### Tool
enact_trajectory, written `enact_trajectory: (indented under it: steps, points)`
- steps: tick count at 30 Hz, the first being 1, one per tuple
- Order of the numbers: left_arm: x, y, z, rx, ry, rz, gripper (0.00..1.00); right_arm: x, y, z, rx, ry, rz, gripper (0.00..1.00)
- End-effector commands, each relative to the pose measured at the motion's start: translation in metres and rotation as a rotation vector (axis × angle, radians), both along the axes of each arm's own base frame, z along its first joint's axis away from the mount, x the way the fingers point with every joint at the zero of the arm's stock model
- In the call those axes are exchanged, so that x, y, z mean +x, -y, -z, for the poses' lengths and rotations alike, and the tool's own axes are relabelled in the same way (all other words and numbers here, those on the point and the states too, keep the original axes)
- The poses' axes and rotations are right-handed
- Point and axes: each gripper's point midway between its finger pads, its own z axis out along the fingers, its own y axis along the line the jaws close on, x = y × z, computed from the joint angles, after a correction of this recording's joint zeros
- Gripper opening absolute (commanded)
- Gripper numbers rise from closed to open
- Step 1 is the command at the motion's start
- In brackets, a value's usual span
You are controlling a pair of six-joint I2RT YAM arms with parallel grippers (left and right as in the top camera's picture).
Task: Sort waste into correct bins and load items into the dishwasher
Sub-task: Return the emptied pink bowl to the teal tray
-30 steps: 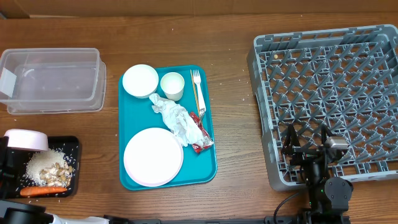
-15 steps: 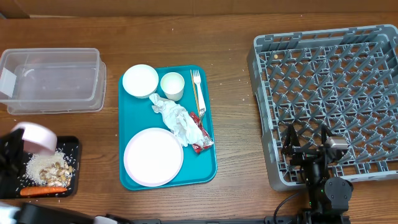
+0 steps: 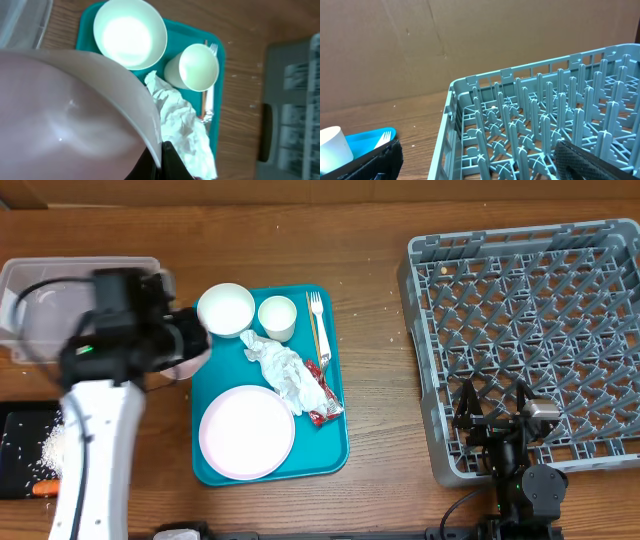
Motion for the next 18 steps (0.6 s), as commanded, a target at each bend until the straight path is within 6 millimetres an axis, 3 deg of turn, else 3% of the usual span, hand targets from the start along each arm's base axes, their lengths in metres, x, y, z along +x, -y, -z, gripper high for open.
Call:
enact_trajectory:
  steps: [1,6,9,18]
  points:
    - [0.017,-0.005,0.027,0.249,-0.042,-0.082,0.04,0.0,0.003,0.002,-0.004,0.003,0.014,1.0]
    - [0.028,0.018,0.092,0.238,-0.207,-0.06,0.04,0.0,0.003,0.002,-0.004,0.003,0.014,1.0]
    - [0.032,0.022,0.119,0.232,-0.269,-0.046,0.04,0.0,0.003,0.002,-0.004,0.003,0.014,1.0]
    - [0.031,0.024,0.13,0.227,-0.3,-0.057,0.04,0.0,0.003,0.002,-0.004,0.003,0.014,1.0]
